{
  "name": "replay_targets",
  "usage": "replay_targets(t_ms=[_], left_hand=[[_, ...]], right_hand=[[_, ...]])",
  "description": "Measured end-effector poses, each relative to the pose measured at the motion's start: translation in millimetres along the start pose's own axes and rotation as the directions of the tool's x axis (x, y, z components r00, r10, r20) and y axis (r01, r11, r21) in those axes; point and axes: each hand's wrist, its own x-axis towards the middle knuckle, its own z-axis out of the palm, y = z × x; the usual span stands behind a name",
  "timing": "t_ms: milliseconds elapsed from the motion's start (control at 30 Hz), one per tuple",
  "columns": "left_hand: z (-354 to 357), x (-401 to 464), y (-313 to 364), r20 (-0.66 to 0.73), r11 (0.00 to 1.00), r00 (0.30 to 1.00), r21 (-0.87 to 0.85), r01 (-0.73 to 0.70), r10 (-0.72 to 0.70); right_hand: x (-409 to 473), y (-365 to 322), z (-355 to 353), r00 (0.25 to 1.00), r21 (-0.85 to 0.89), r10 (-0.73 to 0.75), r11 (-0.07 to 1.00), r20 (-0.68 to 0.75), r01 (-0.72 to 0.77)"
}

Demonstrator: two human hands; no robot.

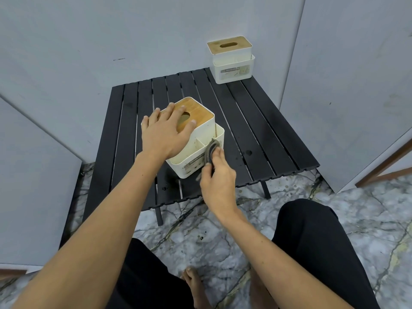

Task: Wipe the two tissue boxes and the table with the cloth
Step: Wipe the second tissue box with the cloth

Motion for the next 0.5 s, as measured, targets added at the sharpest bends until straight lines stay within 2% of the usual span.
replay_targets(t_ms=[133, 267, 500], left_hand=[[1, 0, 0, -0.001, 1.0, 1.0, 0.016, -0.003, 0.003], [1, 0, 0, 0.0, 1.0, 1.0, 0.017, 0.0, 0.0], [1, 0, -2, 0.006, 1.0, 1.0, 0.013, 0.003, -0.003]], right_hand=[[-13, 3, 8, 0.998, -0.002, 0.025, 1.0, 0.061, -0.025], [-36, -6, 20, 0.991, 0.033, -0.02, 0.999, 0.133, 0.016], [-16, -5, 12, 0.998, 0.045, -0.055, 0.997, -0.023, 0.056]])
